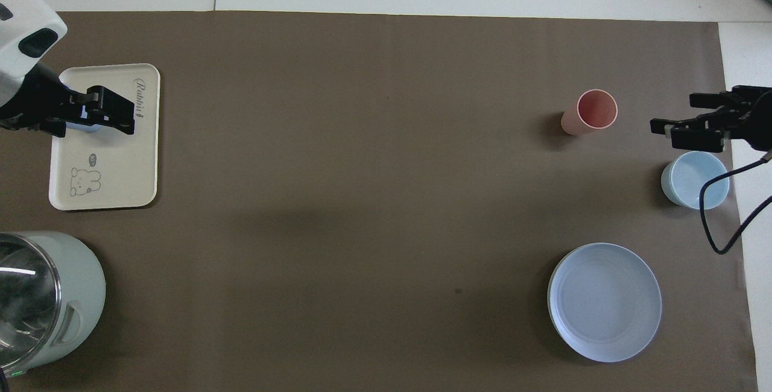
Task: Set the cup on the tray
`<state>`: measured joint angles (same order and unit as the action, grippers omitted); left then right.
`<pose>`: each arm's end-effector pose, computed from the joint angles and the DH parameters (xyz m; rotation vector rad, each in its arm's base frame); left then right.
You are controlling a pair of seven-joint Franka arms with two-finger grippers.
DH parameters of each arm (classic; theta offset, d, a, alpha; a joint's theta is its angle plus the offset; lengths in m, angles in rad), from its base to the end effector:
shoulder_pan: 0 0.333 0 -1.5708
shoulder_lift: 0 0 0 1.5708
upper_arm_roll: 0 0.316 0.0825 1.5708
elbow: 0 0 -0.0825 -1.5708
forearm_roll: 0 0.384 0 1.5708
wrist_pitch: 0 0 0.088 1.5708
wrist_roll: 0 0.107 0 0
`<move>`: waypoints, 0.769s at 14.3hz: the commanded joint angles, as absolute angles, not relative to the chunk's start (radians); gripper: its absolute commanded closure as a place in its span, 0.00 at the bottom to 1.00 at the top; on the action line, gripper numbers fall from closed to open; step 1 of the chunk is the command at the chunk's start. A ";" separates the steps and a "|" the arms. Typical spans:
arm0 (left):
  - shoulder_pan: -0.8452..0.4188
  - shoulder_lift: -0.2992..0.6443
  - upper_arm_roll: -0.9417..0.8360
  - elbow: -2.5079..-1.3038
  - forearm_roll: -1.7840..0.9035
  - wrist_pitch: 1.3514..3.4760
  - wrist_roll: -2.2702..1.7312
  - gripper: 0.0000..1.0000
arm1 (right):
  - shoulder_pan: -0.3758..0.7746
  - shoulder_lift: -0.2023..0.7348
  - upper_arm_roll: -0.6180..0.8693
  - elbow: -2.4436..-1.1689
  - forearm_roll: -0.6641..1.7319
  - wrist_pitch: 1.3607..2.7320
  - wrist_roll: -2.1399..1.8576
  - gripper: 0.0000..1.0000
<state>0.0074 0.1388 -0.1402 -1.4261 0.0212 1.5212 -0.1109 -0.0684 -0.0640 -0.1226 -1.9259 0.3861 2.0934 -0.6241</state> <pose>0.5877 -0.0699 0.6093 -3.1338 0.0319 0.0655 0.5579 -0.0907 0.5418 -2.8272 -0.3938 -0.5109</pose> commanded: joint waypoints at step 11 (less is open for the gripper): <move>0.014 0.103 -0.140 -1.463 0.044 1.543 -0.087 0.00 | -0.009 -0.049 -0.103 -1.536 0.060 1.428 0.014 0.00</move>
